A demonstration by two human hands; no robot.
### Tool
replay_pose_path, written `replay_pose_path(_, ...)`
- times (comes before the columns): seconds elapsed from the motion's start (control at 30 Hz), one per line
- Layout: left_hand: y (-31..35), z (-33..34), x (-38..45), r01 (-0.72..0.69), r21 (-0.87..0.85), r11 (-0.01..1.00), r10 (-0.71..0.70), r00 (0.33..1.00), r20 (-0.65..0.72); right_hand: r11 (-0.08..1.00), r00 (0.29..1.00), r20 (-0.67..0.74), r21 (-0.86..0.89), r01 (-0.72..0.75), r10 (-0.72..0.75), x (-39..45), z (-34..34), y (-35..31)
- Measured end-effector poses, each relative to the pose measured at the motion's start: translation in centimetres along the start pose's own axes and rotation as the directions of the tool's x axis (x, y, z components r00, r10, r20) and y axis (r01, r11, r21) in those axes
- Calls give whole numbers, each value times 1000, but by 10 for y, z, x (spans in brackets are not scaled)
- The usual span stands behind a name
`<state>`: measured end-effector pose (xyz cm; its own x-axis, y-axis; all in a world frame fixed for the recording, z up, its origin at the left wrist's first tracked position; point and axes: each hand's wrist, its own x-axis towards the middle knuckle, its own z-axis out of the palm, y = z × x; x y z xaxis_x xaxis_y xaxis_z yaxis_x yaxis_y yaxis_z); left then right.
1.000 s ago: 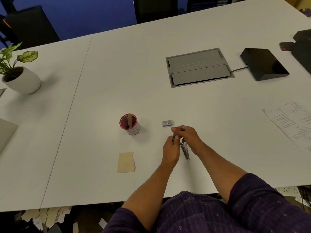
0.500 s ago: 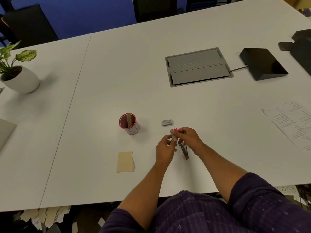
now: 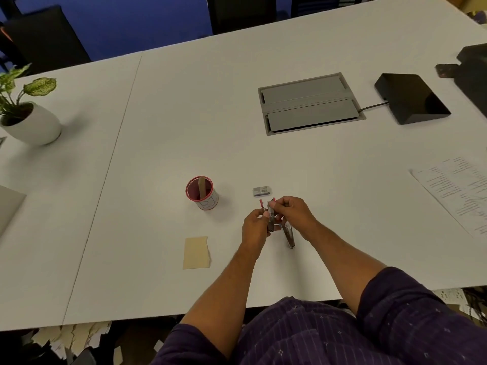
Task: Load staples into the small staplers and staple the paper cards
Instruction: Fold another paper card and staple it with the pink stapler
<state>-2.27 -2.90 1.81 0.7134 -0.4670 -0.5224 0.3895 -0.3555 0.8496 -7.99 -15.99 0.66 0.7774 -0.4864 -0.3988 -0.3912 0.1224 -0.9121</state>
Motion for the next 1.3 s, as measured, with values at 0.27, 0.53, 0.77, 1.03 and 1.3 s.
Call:
replay_pose_path(0.27,-5,-11,0,140,-215,967,-136,990,31,997,992,95,-9,-77,77,1,11,-9)
replay_pose_path(0.53,-17,-29,-6,201,-432,879,-166,979,119,995,984,157,-65,-70,79,-4,34,-12)
replay_pose_path(0.77,-29,-42,-8,133,-203,970,-143,989,-38,997,983,176,-69,-43,55,-5,61,-10)
replay_pose_path(1.03,-48,-81,-17,-72,219,973,129,957,-258,945,973,229,-323,59,17,-3,102,-3)
replay_pose_path(1.3,-54,-113,-23,-58,593,803,326,876,-356,897,917,361,-443,8,170,1,138,5)
